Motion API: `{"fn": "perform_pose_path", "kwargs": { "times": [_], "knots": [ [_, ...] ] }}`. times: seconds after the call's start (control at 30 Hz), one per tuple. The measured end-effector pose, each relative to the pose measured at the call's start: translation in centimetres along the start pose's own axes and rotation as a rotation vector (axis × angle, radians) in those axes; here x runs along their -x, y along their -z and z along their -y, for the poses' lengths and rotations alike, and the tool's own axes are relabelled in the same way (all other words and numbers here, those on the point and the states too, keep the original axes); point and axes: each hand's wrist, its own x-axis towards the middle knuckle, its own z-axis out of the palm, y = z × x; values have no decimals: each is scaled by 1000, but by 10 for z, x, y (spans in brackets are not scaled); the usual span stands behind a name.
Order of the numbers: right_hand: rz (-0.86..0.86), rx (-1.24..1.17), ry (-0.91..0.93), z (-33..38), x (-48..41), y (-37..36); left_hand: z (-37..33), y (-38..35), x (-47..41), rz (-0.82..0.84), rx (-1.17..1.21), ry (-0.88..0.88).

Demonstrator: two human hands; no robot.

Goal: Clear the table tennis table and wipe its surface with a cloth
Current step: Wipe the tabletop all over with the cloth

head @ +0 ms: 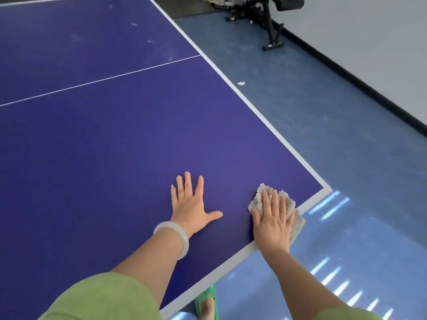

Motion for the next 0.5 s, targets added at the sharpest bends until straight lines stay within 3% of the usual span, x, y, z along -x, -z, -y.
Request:
{"fn": "perform_pose_path", "kwargs": {
  "times": [0.07,0.17,0.23,0.3,0.4,0.43,0.5],
  "knots": [
    [-35,-11,65,6,4,-4,-1,-7,-6,7,-22,14],
    [18,36,460,-11,17,-2,2,-13,-9,31,-37,22],
    [48,88,597,-42,1,11,2,-12,-12,57,-59,30],
    [24,73,460,-70,-27,23,1,-11,-13,79,-76,37],
    [31,13,87,-76,-69,35,2,-12,-13,82,-106,52],
    [53,17,38,-67,-77,37,2,-12,-14,83,-107,56],
    [96,64,152,-43,-79,35,3,-12,-14,90,-114,63]
  ]
}}
